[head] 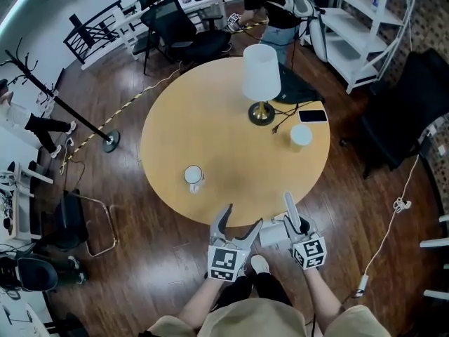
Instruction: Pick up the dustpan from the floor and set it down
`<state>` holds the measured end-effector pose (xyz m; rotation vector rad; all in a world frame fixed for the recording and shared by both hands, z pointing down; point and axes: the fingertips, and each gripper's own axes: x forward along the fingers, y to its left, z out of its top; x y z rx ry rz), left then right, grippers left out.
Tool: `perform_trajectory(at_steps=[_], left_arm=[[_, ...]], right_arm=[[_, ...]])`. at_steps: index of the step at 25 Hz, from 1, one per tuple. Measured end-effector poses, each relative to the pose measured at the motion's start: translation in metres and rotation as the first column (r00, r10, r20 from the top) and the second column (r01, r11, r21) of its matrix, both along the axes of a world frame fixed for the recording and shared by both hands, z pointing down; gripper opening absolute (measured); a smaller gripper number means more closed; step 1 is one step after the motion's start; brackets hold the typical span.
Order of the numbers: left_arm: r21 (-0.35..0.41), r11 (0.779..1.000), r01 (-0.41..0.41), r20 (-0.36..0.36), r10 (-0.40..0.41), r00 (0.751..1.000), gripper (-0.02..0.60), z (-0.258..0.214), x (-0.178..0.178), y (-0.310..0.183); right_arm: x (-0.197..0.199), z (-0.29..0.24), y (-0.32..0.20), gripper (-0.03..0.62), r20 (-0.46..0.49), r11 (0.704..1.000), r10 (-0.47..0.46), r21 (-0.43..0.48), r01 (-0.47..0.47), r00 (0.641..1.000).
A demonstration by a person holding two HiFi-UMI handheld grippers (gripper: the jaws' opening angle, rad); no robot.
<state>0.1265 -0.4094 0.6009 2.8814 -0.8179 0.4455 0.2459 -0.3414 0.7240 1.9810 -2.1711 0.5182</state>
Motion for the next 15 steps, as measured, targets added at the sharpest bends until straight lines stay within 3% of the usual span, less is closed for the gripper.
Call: perform_trajectory(at_steps=[9,15], left_arm=[[0.056,0.996,0.075,-0.097,-0.070,0.993,0.371,-0.068,-0.036,-0.004],[0.081,0.981,0.178,-0.144,-0.165,0.976,0.366,-0.103,-0.068,-0.007]], right_arm=[[-0.010,-0.081,0.014,0.110,-0.020,0.996,0.014,0.086,-0.012,1.000],[-0.025,-0.125,0.019,0.109,-0.043,0.993,0.024,0.117,-0.019,0.999]])
